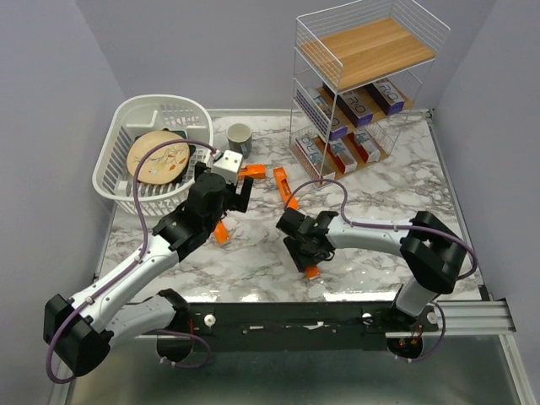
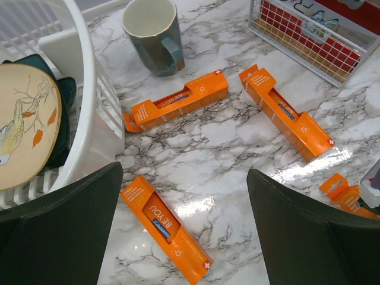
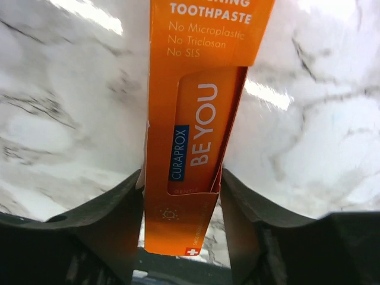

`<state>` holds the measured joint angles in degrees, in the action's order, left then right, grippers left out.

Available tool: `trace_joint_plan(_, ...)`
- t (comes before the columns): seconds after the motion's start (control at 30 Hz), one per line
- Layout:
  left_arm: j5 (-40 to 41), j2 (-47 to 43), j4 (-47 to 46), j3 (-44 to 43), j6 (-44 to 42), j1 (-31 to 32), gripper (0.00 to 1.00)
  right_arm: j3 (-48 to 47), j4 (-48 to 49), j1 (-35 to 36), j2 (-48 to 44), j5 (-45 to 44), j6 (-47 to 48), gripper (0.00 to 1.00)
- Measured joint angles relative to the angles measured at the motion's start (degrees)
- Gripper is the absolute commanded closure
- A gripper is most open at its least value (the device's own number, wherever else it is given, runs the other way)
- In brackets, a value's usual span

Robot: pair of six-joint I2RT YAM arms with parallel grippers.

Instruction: Place and organize the toothpastes onto the shelf

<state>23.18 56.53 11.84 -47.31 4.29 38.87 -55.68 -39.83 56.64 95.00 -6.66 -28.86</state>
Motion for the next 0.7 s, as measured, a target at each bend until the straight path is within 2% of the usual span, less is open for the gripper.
trace_joint_plan(0.07,0.0,0.0,0.0,0.0,0.0,-0.8,0.01,-1.2,1.6,0.9,1.0,-1.2,0.4,0.28)
trace_joint_plan(0.2,0.0,-0.3,-0.2,0.1,0.1,-2.2,0.01,0.3,6.5,2.5,-0.2,-3.1,0.3,0.24)
trace_joint_plan(0.5,-1.1,-1.0,-1.2,0.3,0.9,-4.3,0.01,19.4,21.9,7.1,-16.4,-8.0,-4.0,0.27)
trace_joint_plan(0.7,-1.8,-1.0,-1.4,0.3,1.1,-4.3,0.01,28.0,35.1,11.7,-20.2,-16.4,-6.1,0.33)
